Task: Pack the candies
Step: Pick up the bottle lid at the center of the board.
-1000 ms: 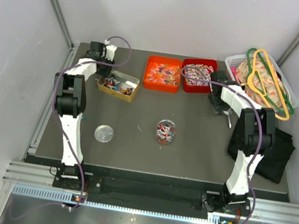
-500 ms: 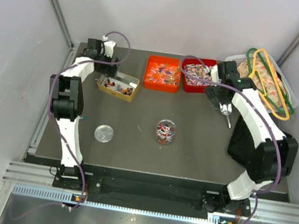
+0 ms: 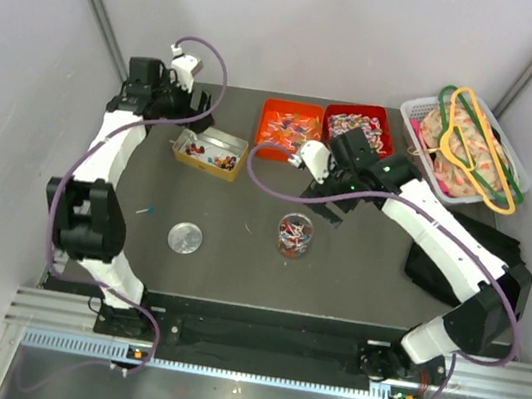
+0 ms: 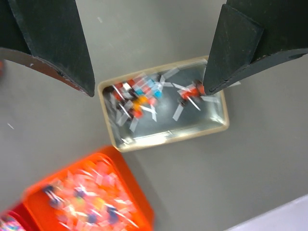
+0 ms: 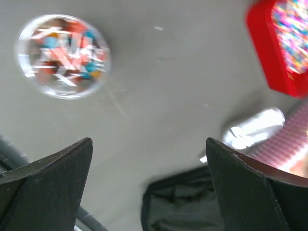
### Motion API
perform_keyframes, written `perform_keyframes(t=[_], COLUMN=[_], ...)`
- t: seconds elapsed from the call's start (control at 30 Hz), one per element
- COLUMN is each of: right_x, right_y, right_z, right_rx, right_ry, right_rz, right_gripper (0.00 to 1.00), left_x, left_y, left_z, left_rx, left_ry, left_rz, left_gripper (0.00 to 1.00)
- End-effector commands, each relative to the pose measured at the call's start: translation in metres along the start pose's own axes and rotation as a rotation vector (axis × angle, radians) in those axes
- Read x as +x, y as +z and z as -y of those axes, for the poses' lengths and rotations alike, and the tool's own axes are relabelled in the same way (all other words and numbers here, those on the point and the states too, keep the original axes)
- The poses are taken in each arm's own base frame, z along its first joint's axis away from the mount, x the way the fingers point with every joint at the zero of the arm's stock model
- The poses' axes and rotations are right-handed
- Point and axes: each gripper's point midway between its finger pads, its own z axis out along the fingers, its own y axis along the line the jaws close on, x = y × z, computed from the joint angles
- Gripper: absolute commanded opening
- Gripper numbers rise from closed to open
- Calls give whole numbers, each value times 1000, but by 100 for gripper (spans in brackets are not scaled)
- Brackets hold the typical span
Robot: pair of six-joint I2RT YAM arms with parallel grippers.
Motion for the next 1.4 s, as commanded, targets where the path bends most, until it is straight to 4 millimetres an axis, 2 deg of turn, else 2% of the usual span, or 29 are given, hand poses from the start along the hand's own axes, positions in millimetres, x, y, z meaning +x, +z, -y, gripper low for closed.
perform_keyframes(t=[0.0, 0.07, 0.1, 0.17, 0.2, 0.23, 0.27, 0.4, 0.47, 0.5, 0.57, 0.6, 0.67, 0.7, 0.73, 0.8, 0.83, 0.9, 0.97, 1.03, 1.17, 1.27, 1.3, 1.37], right_x=[-12, -17, -21, -26, -28, -37, -41, -74, -92, -105, -125, -136, -150, -168, -173, -194, -195, -211, -213, -224, -231, -241, -241, -246], right_y=[8, 13, 14, 14, 14, 10, 12, 10, 13, 18, 24, 35, 46, 49, 64, 73, 90, 91, 109, 111, 129, 137, 148, 157], right_z=[-49, -59, -66, -73, -76, -85, -88, -113, -123, -128, -141, -146, -151, -152, -162, -166, -173, -177, -192, -203, -224, -231, -233, -231], right_rx=[-186, -220, -228, -230, -227, -226, -223, -233, -218, -221, -235, -236, -234, -220, -252, -251, -266, -280, -325, -340, -383, -390, -385, -353], right_ry=[-58, -67, -86, -122, -145, -183, -211, -325, -388, -404, -442, -448, -453, -443, -423, -396, -392, -362, -347, -336, -308, -273, -257, -206], right_rz=[28, 31, 36, 38, 37, 51, 45, 99, 129, 141, 181, 186, 204, 246, 243, 303, 289, 326, 309, 339, 363, 383, 375, 375], right_gripper=[99, 99, 99, 99, 99, 99, 99, 99, 99, 99, 98, 97, 97, 96, 96, 97, 98, 98, 98, 99, 99, 99, 99, 97], left_x=[8, 19, 25, 37, 44, 54, 56, 81, 89, 95, 99, 103, 104, 106, 107, 108, 109, 110, 111, 112, 112, 112, 114, 113], left_y=[-33, -44, -53, -68, -79, -84, -92, -124, -134, -144, -152, -162, -168, -174, -176, -180, -181, -184, -184, -185, -184, -183, -183, -183], left_z=[17, 16, 3, -7, -23, -28, -33, -70, -77, -89, -96, -104, -104, -107, -107, -108, -109, -110, -110, -108, -108, -107, -106, -104], left_rx=[51, 58, 34, 13, -21, -40, -63, -175, -187, -219, -209, -225, -196, -202, -200, -198, -202, -203, -204, -198, -192, -187, -184, -175], left_ry=[14, -20, -51, -109, -141, -168, -178, -272, -318, -349, -397, -425, -447, -459, -461, -456, -454, -450, -450, -455, -460, -471, -473, -470], left_rz=[34, 22, 22, 18, 22, 11, 18, 27, 42, 55, 78, 94, 115, 123, 131, 142, 145, 149, 146, 148, 155, 155, 153, 158], left_gripper=[99, 99, 99, 99, 99, 99, 99, 99, 99, 99, 99, 99, 99, 99, 99, 99, 99, 99, 99, 99, 99, 99, 99, 99])
